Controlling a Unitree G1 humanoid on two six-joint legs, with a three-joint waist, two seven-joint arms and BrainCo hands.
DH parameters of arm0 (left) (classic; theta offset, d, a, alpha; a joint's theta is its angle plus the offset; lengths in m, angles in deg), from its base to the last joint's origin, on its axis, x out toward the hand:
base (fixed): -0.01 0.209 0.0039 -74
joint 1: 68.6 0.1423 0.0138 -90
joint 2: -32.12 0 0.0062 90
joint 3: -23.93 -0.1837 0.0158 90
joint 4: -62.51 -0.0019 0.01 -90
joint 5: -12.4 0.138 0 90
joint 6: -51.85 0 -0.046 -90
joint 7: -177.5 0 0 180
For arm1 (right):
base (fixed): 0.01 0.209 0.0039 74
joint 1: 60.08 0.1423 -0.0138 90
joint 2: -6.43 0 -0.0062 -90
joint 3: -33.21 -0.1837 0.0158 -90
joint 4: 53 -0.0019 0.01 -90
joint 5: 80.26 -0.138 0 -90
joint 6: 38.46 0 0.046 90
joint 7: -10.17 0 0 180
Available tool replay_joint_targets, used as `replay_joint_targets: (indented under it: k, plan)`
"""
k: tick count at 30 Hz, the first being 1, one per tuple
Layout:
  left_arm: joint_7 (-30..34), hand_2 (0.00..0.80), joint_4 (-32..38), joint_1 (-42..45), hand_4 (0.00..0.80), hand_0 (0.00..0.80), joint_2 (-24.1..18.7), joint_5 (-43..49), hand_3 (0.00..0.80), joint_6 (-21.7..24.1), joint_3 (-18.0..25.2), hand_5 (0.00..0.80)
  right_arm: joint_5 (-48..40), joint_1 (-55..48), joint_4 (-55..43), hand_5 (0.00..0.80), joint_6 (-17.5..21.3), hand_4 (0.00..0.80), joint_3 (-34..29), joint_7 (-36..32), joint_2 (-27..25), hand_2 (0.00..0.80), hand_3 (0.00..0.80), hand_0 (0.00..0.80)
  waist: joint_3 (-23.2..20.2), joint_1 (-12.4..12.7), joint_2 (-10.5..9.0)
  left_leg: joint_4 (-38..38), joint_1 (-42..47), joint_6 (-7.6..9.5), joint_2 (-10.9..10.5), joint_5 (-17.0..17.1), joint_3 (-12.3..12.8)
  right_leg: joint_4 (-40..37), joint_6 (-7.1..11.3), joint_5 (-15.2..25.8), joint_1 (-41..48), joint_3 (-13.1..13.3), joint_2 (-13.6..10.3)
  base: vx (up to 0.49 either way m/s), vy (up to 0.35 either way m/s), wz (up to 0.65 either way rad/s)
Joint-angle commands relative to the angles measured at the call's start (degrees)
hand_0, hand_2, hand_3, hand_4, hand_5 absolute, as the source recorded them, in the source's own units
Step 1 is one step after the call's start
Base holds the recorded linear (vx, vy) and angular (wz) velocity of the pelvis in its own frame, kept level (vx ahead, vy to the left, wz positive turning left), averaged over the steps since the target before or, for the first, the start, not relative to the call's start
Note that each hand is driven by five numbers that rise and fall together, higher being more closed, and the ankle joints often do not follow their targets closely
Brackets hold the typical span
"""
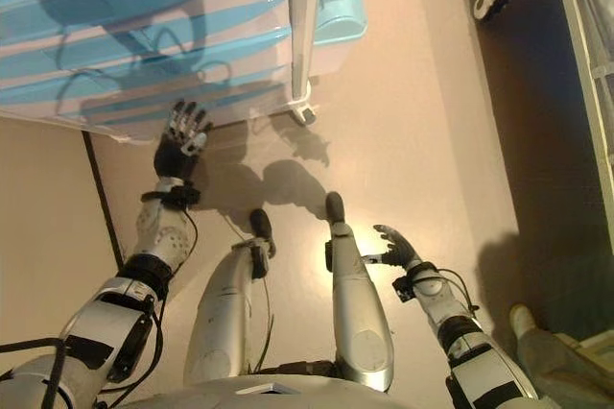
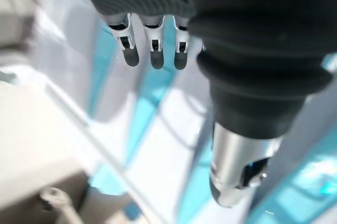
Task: Open the drawer and pick up the medicine
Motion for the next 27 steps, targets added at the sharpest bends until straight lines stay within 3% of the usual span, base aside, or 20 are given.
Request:
replay_joint_targets:
  k: [1, 15, 27]
  plan:
    - [6.6, 0.000, 5.8, 0.0, 0.000, 0.000, -1.6, -5.2, 0.000, 3.2, 2.7, 0.000, -2.0, -4.1, -3.1, 0.000, 0.6, 0.000, 2.8, 1.0, -2.4, 0.000, 0.000, 0.000, -2.6, -0.3, -0.83, 4.9, -2.4, 0.84, -3.4, -5.9, -1.7, -4.9, -1.67, 5.4, -0.2, -3.1, 1.8, 0.000, 0.000, 0.00]
    - [20.2, 0.000, 15.0, -4.3, 0.000, 0.000, -3.1, -22.0, 0.000, -1.1, 7.1, 0.000, -1.9, -6.0, -3.7, 0.000, 2.1, 0.000, 3.3, 1.8, -0.5, 0.000, 0.000, 0.000, -1.1, 0.8, -1.33, 7.0, -2.4, 1.31, -4.2, -7.2, -2.6, -5.7, -1.63, 5.4, 1.8, -3.4, 1.9, 0.004, -0.030, 0.01]
    - [23.4, 0.000, 16.2, -6.1, 0.000, 0.000, -6.4, -26.3, 0.000, -0.4, 10.5, 0.000, -2.6, -7.0, -4.1, 0.000, 1.6, 0.000, 4.5, 2.1, 0.8, 0.000, 0.000, 0.000, 0.0, 2.3, -2.81, 7.2, -1.2, 1.56, -4.4, -7.5, -3.6, -6.2, -1.59, 4.9, 4.6, -4.1, 2.4, 0.014, -0.059, 0.05]
